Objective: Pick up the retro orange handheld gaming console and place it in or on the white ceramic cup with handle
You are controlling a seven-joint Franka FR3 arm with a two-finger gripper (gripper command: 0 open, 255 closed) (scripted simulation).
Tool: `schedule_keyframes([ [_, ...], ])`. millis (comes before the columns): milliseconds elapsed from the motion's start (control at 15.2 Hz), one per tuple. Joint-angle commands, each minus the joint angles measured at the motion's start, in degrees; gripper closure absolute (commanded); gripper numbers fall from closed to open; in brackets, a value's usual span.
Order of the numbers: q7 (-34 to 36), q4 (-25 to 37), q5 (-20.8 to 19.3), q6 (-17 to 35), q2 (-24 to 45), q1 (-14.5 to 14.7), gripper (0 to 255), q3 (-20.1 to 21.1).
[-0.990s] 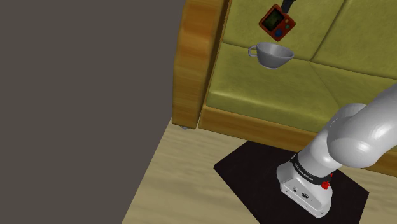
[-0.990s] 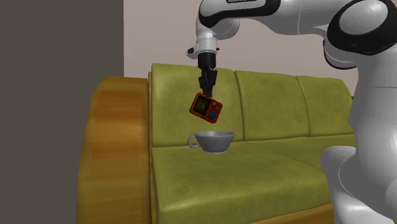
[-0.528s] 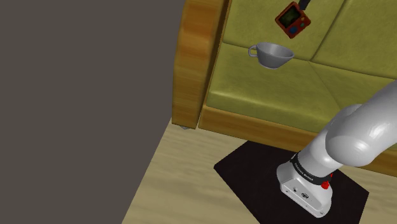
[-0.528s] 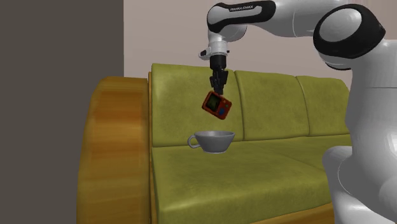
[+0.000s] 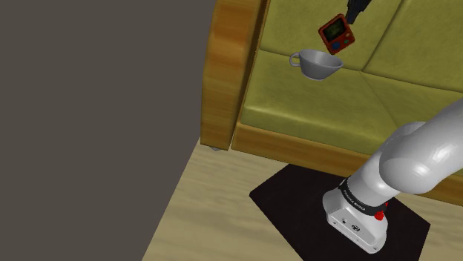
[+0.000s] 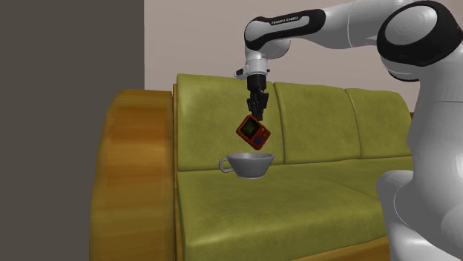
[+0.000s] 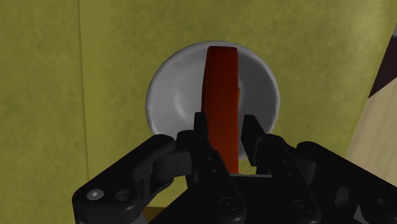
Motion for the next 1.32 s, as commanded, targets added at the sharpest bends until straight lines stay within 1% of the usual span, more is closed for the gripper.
schedule_keyframes([
  [0, 0.34, -2.38, -0.30, 1.77, -0.73, -0.02, 255, 0.17],
  [594, 1.39, -11.81, -1.47, 8.80, -3.38, -0.33, 255, 0.50],
  [1056, 1.38, -11.81, -1.46, 8.80, -3.38, -0.35, 255, 0.52],
  [1122, 1.40, -11.82, -1.47, 8.80, -3.40, -0.35, 0, 0.53],
  [1254, 1.39, -11.83, -1.47, 8.81, -3.39, -0.35, 0, 0.52],
])
